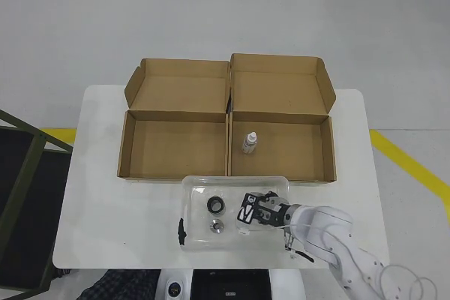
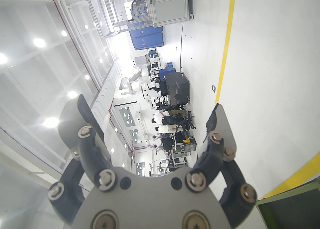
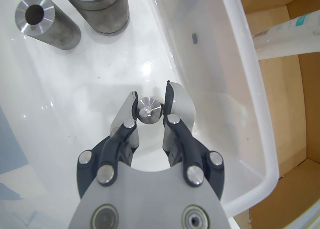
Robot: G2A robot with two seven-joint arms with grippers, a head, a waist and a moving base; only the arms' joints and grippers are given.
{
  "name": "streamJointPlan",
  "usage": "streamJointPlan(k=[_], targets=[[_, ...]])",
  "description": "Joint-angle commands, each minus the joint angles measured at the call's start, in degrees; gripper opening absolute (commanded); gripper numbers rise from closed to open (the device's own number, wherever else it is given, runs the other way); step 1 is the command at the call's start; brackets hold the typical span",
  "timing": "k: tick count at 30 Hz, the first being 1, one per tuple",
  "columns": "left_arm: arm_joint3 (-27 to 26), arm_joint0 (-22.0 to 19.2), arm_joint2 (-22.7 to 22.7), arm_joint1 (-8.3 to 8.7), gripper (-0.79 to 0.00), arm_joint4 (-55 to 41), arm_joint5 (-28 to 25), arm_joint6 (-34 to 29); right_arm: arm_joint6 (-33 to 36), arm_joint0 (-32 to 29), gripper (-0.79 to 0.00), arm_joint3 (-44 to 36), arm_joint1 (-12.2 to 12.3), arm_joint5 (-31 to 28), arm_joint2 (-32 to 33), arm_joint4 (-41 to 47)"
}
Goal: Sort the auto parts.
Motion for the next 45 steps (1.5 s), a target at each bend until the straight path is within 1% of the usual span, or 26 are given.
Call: streamJointPlan(k=[1, 7, 14, 21, 27, 33, 45], targets=[[0.0, 0.0, 0.0, 0.0, 0.0, 0.0, 0.0, 0.0, -0.24, -0.27, -0.785, -1.13, 0.06, -0.21, -0.06, 0.08], [0.0, 0.0, 0.0, 0.0, 0.0, 0.0, 0.0, 0.0, -2.26, -1.3, -0.785, -3.91, 0.28, -1.03, -0.05, 0.96], [0.0, 0.0, 0.0, 0.0, 0.0, 0.0, 0.0, 0.0, -6.56, -1.93, -0.785, -4.64, 0.49, -1.24, 0.7, 2.99], [0.0, 0.0, 0.0, 0.0, 0.0, 0.0, 0.0, 0.0, -10.69, -2.72, -0.785, -5.77, 0.61, 0.45, 1.41, 4.0], [0.0, 0.0, 0.0, 0.0, 0.0, 0.0, 0.0, 0.0, -16.69, -3.32, -0.785, -5.36, 0.58, 2.23, 3.26, 9.84], [0.0, 0.0, 0.0, 0.0, 0.0, 0.0, 0.0, 0.0, -21.1, -3.32, -0.785, -5.22, 0.49, 3.58, 4.9, 16.6], [0.0, 0.0, 0.0, 0.0, 0.0, 0.0, 0.0, 0.0, -25.13, -1.73, -0.785, -4.87, 0.26, 4.34, 7.13, 32.74]])
